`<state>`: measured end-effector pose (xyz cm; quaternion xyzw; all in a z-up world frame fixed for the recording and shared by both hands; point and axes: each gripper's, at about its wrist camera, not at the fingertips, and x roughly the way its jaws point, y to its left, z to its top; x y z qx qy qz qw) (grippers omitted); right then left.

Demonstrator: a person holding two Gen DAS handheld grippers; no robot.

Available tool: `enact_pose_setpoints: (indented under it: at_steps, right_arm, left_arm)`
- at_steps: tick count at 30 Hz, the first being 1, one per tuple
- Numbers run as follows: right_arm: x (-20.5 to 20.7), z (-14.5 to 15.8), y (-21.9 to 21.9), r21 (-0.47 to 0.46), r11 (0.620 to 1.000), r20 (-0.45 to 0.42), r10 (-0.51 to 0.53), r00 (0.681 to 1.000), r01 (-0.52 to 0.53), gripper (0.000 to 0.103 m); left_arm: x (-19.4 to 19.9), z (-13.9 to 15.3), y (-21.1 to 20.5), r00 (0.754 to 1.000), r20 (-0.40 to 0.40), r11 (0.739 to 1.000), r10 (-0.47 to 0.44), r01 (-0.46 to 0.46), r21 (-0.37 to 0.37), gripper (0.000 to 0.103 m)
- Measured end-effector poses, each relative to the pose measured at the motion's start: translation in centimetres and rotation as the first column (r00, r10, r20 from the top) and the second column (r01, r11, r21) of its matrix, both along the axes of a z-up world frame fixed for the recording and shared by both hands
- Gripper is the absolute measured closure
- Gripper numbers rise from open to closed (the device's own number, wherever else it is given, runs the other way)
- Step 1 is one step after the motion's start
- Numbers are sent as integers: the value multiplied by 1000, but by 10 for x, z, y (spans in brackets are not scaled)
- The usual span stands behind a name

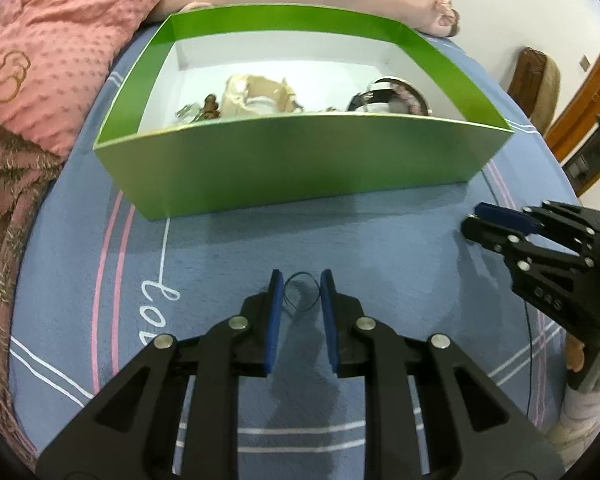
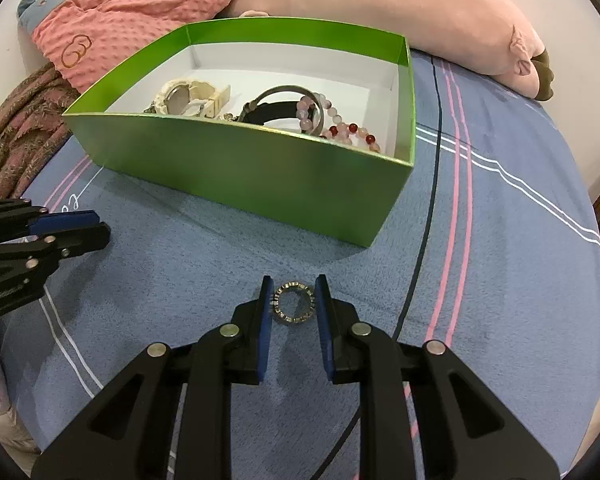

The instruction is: Organize jewelry

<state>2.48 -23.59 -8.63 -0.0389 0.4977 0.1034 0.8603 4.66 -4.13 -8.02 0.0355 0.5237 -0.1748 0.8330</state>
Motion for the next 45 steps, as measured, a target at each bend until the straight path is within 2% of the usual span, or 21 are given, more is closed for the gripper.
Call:
enact_pose_setpoints:
  at_steps: [8, 14, 18, 21, 26, 28, 32, 45]
  right_arm:
    - [-4, -1, 10, -17, 999, 9, 44, 999, -44, 82]
    - [-4, 1, 6, -10, 999, 14, 32, 999, -32, 82]
    - [-3, 0, 5, 5, 1000, 10, 30, 1000, -30, 82]
    - [-4, 2, 4, 23, 999, 16, 33, 999, -33, 82]
    - [-6, 3, 8, 26, 998, 24, 56, 998, -57, 82]
    - [-6, 0, 11, 17, 998, 18, 60, 998, -60, 82]
    - [-5, 0, 14, 22, 997, 18, 73, 997, -74, 82]
    - [-2, -3, 10, 26, 998, 18, 50, 999, -51, 82]
  left_arm:
    - [4, -3, 5, 999, 7, 999, 42, -42, 0, 84]
    - [2, -4, 5, 999, 20, 999, 50, -51, 8, 84]
    - [-2, -2, 1, 995, 69, 995, 74, -78, 62, 84]
    - [-6, 4, 2, 990, 106, 994, 89, -95, 51, 84]
    - [-15, 11, 0, 967, 213, 979, 142, -169, 115, 84]
    - [-17, 12, 0, 963, 227, 977, 147, -177, 118, 84]
    - [-14, 11, 7, 964, 207, 976, 169, -193, 101, 84]
    - [-16, 11, 8, 961, 217, 977, 169, -193, 92, 84]
